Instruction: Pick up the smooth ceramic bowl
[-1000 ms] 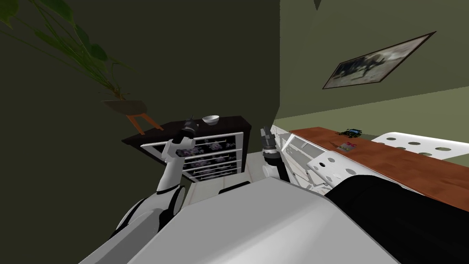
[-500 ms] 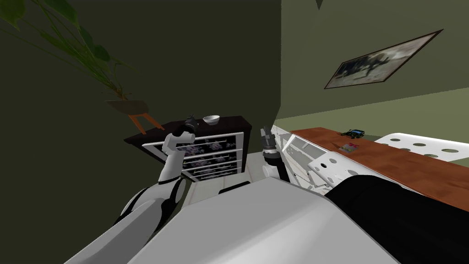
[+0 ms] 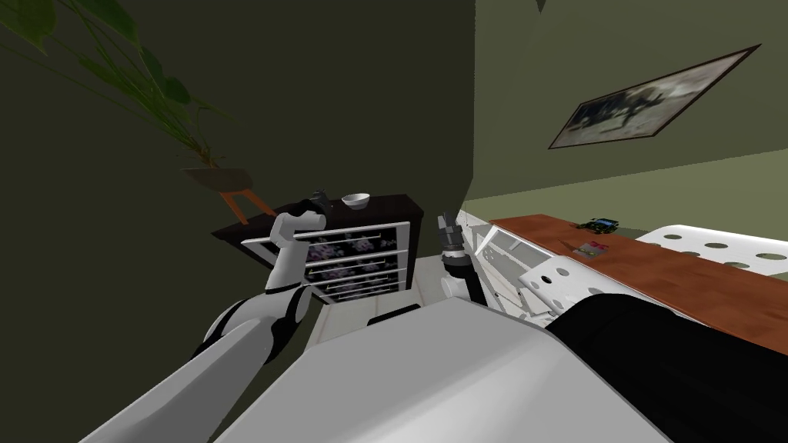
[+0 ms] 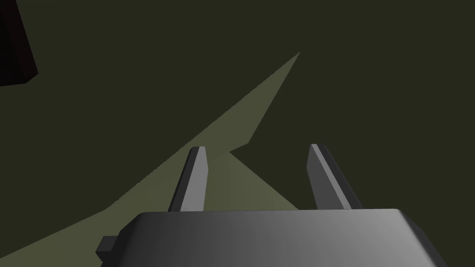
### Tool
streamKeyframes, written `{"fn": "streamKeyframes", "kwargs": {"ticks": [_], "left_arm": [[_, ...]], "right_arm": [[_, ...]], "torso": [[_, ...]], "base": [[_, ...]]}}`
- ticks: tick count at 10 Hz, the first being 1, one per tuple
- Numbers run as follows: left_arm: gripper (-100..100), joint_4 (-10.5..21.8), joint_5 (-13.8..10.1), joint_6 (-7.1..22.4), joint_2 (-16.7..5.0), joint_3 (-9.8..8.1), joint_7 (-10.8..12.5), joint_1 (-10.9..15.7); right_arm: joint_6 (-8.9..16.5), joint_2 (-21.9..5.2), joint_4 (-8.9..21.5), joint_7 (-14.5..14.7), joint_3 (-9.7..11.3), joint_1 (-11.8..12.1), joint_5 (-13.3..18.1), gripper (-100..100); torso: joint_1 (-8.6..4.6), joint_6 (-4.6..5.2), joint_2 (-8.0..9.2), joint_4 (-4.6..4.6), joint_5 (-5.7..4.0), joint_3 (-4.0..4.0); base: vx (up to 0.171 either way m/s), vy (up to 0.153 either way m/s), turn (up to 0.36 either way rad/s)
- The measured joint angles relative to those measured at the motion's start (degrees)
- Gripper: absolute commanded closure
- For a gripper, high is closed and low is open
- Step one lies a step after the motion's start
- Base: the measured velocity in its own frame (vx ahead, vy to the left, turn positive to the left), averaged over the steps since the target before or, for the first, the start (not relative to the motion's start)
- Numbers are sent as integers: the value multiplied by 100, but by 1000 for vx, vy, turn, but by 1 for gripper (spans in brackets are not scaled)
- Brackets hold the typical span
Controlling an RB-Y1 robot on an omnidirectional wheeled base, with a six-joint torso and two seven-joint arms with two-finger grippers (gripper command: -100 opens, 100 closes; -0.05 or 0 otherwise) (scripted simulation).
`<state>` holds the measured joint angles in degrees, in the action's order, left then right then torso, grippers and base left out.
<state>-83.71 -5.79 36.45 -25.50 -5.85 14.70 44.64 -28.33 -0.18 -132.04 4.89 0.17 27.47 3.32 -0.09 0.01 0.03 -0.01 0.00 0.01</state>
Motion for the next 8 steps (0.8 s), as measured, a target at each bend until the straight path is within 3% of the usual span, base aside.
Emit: {"fn": "streamKeyframes", "kwargs": {"ticks": [8], "left_arm": [[-100,781,-83,1198,-193,8,112,988]], "right_arm": [[0,0,0,0,0,0,0,0]], "torso": [[0,-1,0,-1,1,0]], "base": [[-1,-8,14]]}}
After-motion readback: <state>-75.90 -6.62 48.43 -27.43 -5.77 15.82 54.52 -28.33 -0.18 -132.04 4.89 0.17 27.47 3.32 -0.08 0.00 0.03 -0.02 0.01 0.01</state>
